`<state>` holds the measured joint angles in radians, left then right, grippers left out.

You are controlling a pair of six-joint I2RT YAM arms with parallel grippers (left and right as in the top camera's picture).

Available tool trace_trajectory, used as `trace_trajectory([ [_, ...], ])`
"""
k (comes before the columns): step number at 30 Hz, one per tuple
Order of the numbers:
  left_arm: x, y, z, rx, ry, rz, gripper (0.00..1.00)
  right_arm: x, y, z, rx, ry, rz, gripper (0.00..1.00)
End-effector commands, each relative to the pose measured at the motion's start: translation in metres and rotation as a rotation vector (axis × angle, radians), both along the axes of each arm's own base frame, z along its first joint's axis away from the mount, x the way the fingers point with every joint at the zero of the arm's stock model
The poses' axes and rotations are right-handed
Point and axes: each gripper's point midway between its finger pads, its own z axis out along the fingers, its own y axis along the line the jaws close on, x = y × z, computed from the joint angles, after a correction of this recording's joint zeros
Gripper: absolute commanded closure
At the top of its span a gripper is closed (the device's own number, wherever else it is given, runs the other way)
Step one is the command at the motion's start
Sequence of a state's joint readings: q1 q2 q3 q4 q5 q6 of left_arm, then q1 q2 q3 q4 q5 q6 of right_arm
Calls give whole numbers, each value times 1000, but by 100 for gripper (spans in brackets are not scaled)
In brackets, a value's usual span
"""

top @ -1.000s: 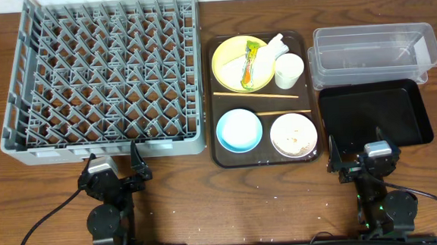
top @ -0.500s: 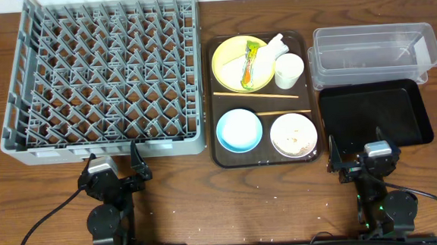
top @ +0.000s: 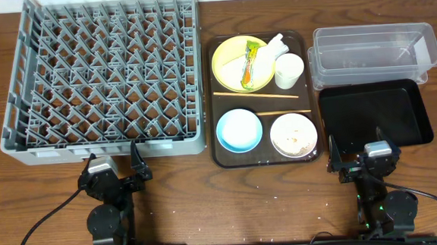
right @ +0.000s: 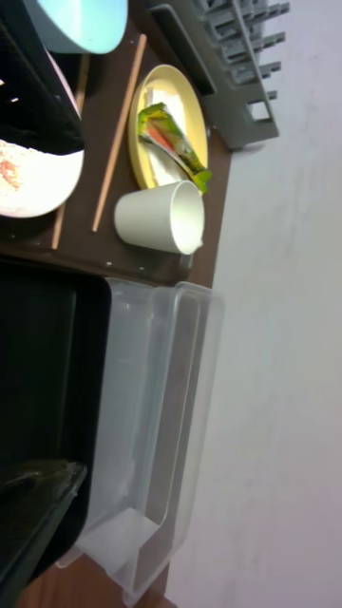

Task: Sort waste into correct bins and load items into the dishwasher

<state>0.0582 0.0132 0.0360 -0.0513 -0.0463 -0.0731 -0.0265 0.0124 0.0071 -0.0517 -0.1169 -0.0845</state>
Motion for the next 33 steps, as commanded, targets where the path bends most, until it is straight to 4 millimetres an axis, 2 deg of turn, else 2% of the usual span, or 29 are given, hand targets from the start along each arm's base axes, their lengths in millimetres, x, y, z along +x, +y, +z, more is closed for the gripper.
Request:
trace_trajectory([
  [1, 0, -1, -19, 9, 49, -8, 5, 0, 5, 7, 8, -29, 26, 1],
  [7, 1, -1, -18, 8, 45, -8, 5, 0, 5, 21, 7, -87, 25, 1],
  [10, 1, -1, -11, 10, 15, -8, 5, -1, 5, 31, 5, -127, 25, 1],
  [18, -3, -2, 55, 13, -81, -12, 5, -4, 5, 61, 3, -219, 26, 1],
  [19, -1, -6, 71, 12, -83, -35, 5, -4, 5, 70, 2, -232, 26, 1],
  [21, 4, -12, 88, 8, -77, -75, 5, -4, 5, 80, 2, -236, 27, 1],
  [25, 18, -24, 109, -1, -43, -147, 5, -1, 5, 98, 2, -229, 27, 1],
  [29, 34, -24, 127, -7, -13, -156, 5, 8, 7, 117, 2, -205, 42, 1],
  [33, 38, -24, 142, -5, -28, -156, 5, 20, 17, 129, 2, -166, 101, 1],
])
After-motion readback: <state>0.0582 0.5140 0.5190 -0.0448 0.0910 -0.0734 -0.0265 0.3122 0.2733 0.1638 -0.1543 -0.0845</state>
